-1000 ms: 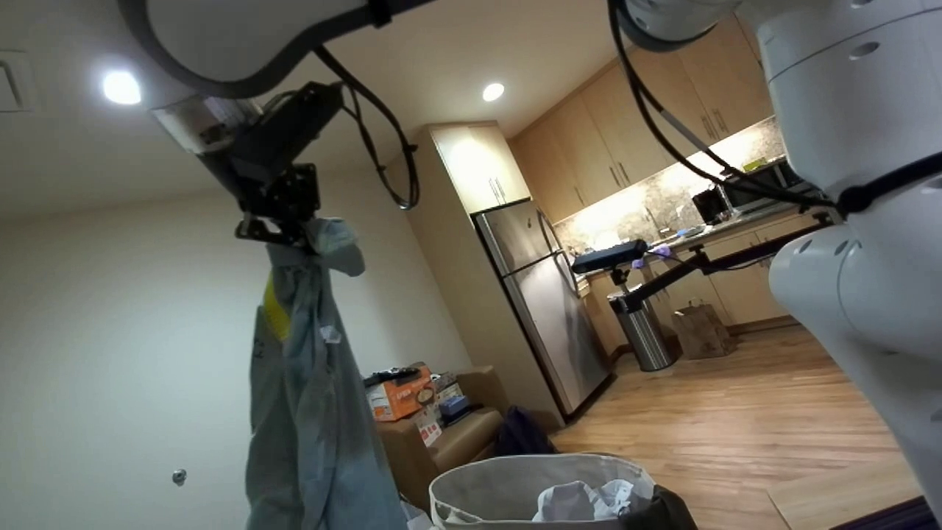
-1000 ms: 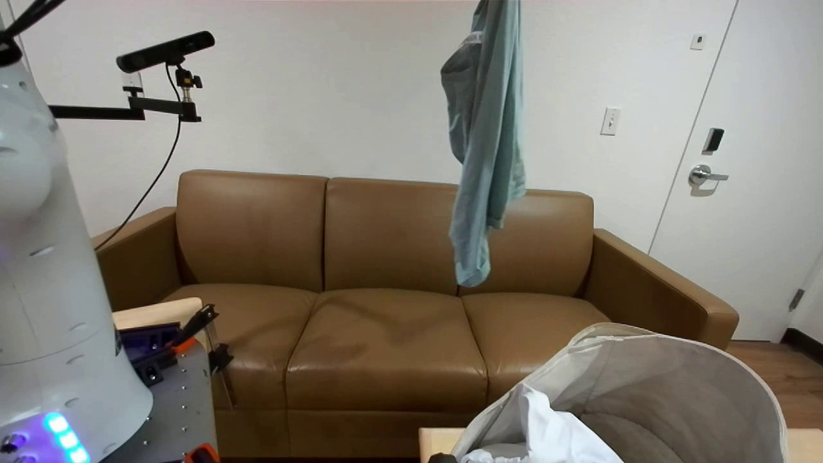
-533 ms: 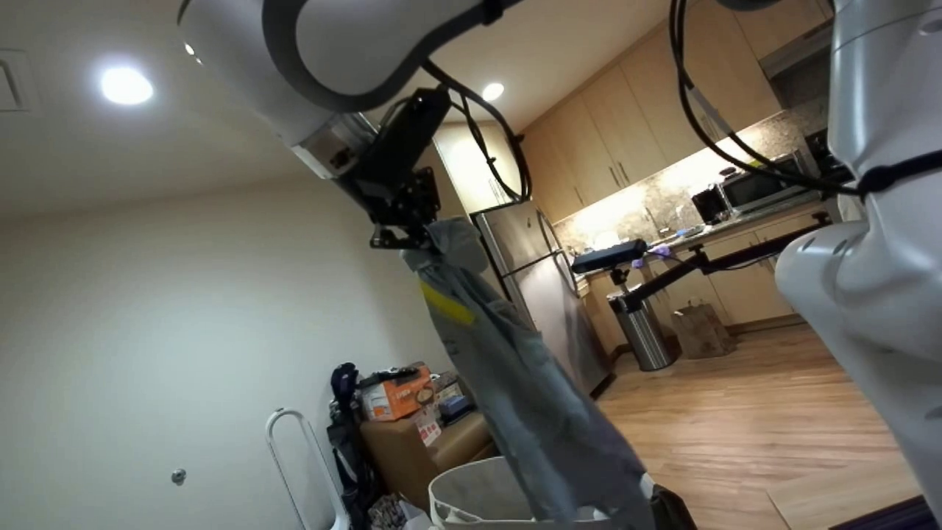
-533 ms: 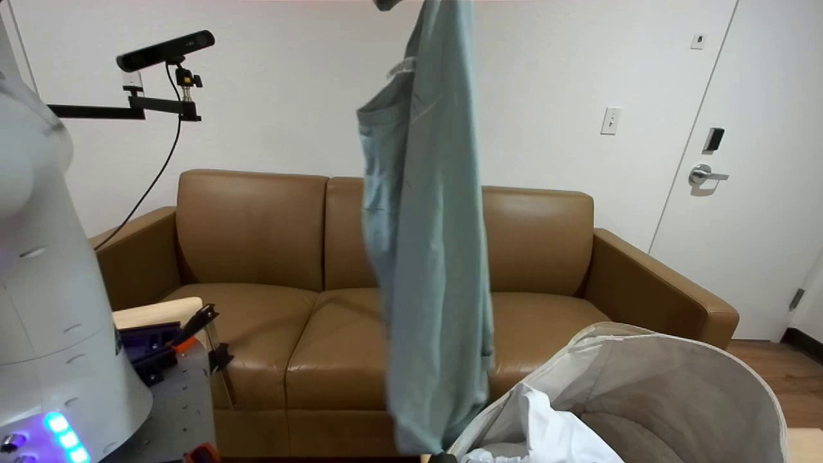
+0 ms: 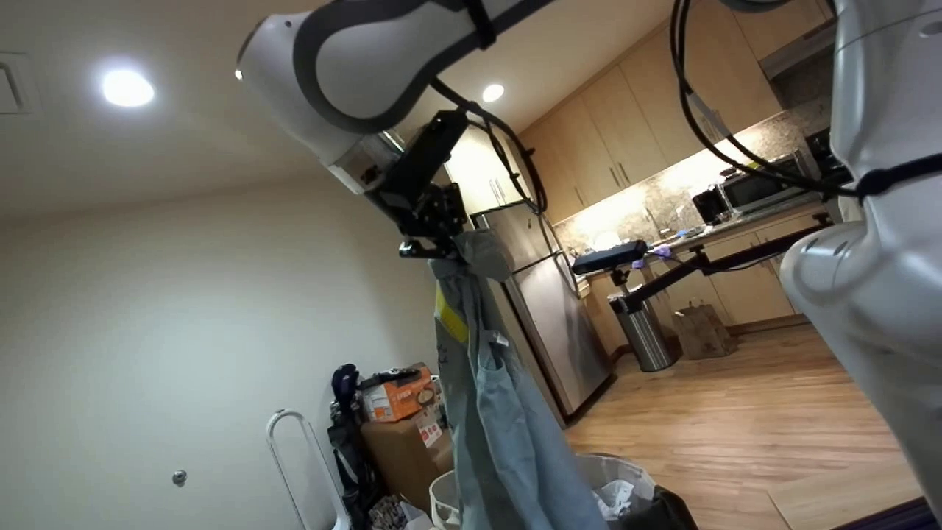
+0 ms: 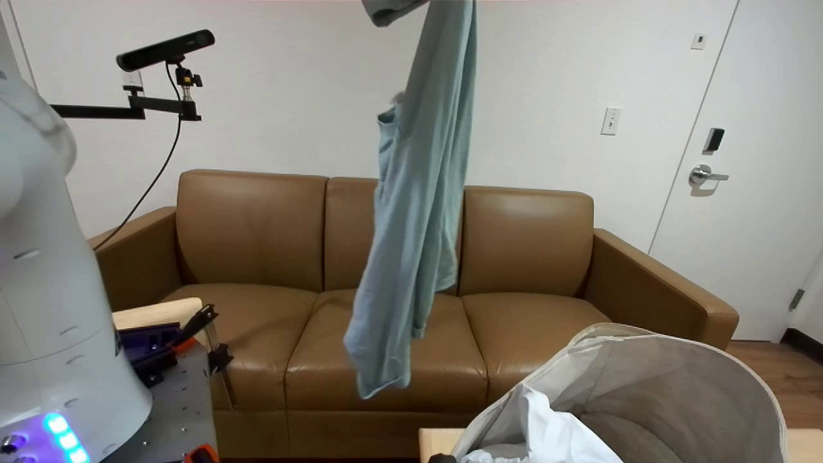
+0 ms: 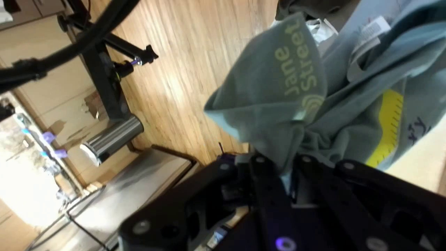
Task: Move all the clothes from the couch and put them in the carrier bag
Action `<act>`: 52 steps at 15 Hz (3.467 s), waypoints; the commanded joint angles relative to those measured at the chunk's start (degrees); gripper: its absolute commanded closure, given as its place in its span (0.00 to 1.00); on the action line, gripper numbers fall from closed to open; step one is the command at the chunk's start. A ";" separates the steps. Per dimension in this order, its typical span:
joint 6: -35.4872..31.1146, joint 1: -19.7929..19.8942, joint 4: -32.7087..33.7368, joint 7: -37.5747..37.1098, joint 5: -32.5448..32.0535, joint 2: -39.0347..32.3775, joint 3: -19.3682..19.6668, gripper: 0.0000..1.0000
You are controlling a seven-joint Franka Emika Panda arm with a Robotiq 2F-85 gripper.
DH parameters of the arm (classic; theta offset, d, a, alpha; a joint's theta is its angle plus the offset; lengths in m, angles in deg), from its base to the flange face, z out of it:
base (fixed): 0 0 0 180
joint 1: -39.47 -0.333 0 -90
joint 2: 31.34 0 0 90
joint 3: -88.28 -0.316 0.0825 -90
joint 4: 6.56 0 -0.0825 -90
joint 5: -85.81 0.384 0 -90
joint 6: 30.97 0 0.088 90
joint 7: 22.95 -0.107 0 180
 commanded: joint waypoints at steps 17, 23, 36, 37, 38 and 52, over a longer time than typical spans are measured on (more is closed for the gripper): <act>-15.92 15.14 7.90 13.51 6.56 -6.91 13.80 0.96; -46.05 7.45 -0.23 15.61 7.36 -7.50 24.56 0.96; -79.12 28.15 -29.60 23.03 22.57 -11.02 27.21 0.96; -81.14 29.80 -31.32 22.77 23.09 -12.02 27.28 0.96; -83.66 31.35 -33.03 22.60 23.11 -13.04 27.19 0.96; -67.27 28.46 -35.00 39.64 33.25 -10.64 25.56 0.89</act>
